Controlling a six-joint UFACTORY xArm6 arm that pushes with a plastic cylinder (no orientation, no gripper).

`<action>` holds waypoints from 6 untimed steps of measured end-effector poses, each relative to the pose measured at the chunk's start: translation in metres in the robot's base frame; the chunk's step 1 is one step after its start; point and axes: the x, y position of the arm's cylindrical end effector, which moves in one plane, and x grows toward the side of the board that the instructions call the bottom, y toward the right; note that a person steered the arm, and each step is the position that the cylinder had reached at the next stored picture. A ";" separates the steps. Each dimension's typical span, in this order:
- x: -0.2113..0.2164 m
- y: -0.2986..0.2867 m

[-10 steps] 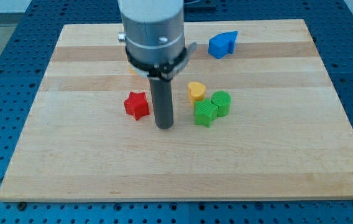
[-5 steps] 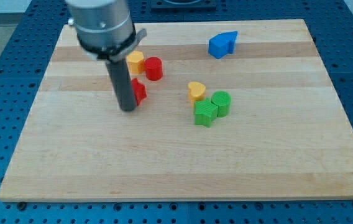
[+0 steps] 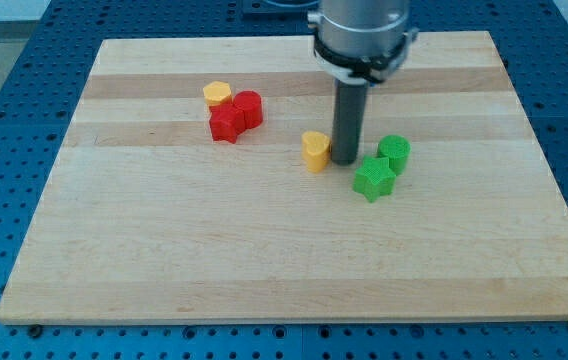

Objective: Push the yellow heart closer to the group of blocks

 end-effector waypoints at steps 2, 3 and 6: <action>0.012 -0.018; 0.046 -0.003; -0.018 -0.109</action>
